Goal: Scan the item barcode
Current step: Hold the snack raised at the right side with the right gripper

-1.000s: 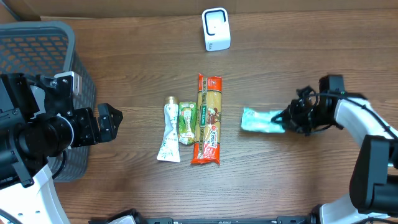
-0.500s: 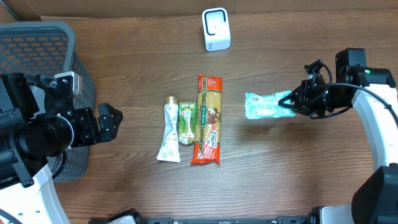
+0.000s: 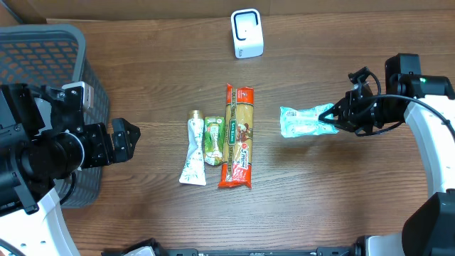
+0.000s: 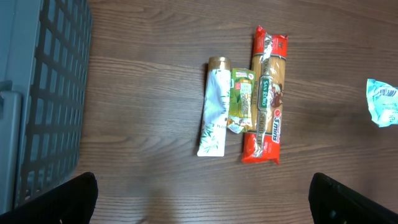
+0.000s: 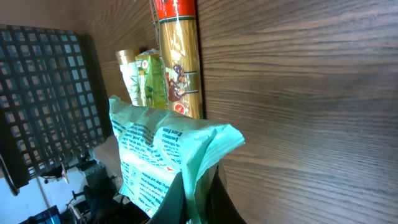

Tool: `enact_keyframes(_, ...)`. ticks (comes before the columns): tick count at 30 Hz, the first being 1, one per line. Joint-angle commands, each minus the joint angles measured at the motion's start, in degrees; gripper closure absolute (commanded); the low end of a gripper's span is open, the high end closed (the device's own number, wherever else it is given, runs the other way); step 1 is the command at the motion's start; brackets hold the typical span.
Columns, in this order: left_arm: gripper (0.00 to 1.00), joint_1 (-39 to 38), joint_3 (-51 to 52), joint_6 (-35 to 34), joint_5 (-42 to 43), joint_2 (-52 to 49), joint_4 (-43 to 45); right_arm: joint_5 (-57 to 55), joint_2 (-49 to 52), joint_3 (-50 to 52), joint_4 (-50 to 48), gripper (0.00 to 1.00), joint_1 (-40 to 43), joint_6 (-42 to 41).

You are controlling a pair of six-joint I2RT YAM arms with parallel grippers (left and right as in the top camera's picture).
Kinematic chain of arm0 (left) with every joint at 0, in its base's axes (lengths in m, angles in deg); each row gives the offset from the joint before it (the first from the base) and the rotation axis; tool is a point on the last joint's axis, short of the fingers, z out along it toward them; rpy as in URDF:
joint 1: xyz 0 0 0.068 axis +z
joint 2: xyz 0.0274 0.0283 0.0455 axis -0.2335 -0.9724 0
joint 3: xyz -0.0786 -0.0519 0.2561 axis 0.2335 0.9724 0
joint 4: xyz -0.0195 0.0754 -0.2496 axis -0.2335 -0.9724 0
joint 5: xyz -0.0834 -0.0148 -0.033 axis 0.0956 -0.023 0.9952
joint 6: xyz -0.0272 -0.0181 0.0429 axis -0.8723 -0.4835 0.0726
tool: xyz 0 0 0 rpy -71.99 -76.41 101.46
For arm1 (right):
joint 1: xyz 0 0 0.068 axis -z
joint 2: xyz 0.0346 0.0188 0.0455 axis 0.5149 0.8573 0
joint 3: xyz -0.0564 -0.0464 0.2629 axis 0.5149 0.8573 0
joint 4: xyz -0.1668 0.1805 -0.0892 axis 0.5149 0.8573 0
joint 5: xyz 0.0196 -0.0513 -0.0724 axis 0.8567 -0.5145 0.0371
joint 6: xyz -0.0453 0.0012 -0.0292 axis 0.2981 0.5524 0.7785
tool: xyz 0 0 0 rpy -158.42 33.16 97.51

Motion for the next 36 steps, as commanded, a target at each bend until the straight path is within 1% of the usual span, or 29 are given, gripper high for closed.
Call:
enact_keyframes(1,0.0,0.28,0.04,0.44,0.0,-0.2,0.07,1.64,-1.84,-4.0,0.98,0.96,-0.13,1.55)
enact_keyframes(7,0.0,0.28,0.04,0.44,0.0,-0.2,0.07,1.36,-1.88,-7.5,4.85,0.96,-0.13,4.87)
enact_keyframes(13,0.01,0.28,0.04,0.44,0.0,-0.2,0.07,0.5,-2.78,-9.73,4.98,0.96,-0.13,4.81)
enact_keyframes(19,0.0,0.28,0.04,0.44,0.0,-0.2,0.07,-1.01,-2.89,-9.97,5.42,0.96,-0.13,4.83)
enact_keyframes(36,0.0,0.28,0.04,0.44,0.0,-0.2,0.07,-0.96,-2.89,-9.97,5.84,0.96,-0.13,5.79)
